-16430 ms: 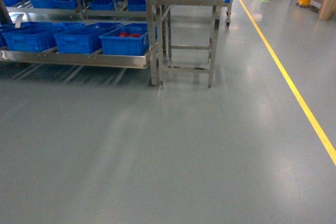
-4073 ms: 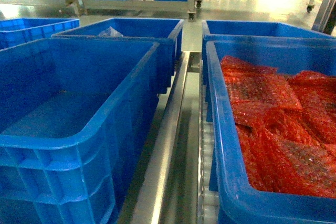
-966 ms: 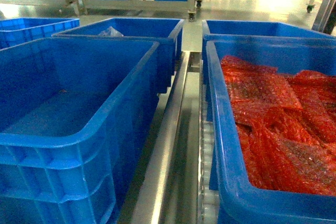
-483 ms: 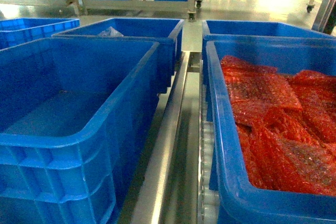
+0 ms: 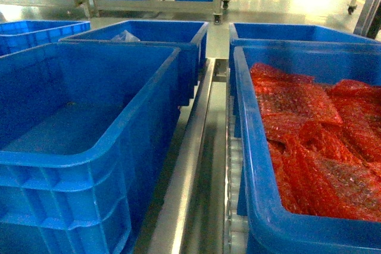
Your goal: Pick blue part to blue bin on bottom shelf
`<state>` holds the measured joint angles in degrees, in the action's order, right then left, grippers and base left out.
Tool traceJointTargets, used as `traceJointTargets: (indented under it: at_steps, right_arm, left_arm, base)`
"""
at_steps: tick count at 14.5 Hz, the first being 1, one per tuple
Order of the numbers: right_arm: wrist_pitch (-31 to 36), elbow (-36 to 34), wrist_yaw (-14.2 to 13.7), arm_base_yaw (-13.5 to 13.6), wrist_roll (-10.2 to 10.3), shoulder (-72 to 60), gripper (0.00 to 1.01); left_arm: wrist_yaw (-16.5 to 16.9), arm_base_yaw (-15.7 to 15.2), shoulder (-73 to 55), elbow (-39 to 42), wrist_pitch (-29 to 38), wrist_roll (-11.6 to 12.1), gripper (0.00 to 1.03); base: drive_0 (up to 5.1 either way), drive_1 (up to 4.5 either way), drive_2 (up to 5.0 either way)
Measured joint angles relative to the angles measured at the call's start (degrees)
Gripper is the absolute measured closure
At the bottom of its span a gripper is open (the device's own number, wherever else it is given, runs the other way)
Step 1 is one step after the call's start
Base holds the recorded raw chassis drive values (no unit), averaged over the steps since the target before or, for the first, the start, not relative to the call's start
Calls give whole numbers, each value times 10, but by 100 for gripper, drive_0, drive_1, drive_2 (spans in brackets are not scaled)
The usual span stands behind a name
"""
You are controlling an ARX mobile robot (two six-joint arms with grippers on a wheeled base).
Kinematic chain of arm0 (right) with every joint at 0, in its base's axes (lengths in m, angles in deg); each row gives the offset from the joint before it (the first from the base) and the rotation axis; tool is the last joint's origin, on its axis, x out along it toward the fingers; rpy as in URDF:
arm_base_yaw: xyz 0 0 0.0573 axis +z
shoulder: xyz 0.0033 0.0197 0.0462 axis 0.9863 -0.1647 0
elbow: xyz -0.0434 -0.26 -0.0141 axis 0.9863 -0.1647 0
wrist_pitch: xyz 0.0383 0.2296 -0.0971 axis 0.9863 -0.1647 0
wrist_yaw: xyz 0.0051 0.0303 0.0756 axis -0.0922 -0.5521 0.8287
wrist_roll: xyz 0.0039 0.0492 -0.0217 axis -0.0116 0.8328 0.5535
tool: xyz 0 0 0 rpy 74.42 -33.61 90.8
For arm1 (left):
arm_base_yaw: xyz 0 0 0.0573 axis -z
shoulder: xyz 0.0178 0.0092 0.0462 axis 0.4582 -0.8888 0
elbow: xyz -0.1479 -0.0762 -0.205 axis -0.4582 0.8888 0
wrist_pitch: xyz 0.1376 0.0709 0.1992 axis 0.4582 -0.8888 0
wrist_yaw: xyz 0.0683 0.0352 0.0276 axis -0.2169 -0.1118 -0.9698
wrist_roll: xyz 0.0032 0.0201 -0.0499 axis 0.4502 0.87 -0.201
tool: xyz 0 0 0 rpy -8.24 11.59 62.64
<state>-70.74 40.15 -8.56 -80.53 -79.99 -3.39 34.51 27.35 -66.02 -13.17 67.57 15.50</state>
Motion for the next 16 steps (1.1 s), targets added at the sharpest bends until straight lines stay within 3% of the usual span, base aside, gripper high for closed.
traceJointTargets:
  at_steps: [5, 6, 7, 10, 11, 12, 13, 16]
  right_arm:
    - [0, 0, 0, 0, 0, 0, 3]
    - [0, 0, 0, 0, 0, 0, 3]
    - [0, 0, 0, 0, 0, 0, 3]
    - [0, 0, 0, 0, 0, 0, 3]
    - [0, 0, 0, 0, 0, 0, 3]
    - [0, 0, 0, 0, 0, 0, 3]
    - [0, 0, 0, 0, 0, 0, 3]
    - [0, 0, 0, 0, 0, 0, 3]
  left_arm:
    - [0, 0, 53, 0, -52, 0, 101]
    - [0, 0, 104, 0, -132, 0, 101]
    - [-1, 0, 146, 0, -152, 0, 101]
    - [0, 0, 145, 0, -151, 1, 99]
    - [0, 0, 145, 0, -154, 2, 90]
    - [0, 0, 145, 0, -153, 2, 68]
    - [0, 0, 145, 0, -153, 2, 56]
    - [0, 0, 145, 0, -153, 2, 43]
  base:
    - [0, 0, 0]
    - [0, 0, 0]
    - [0, 0, 0]
    - [0, 0, 0]
    - [0, 0, 0]
    - [0, 0, 0]
    - [0, 0, 0]
    - [0, 0, 0]
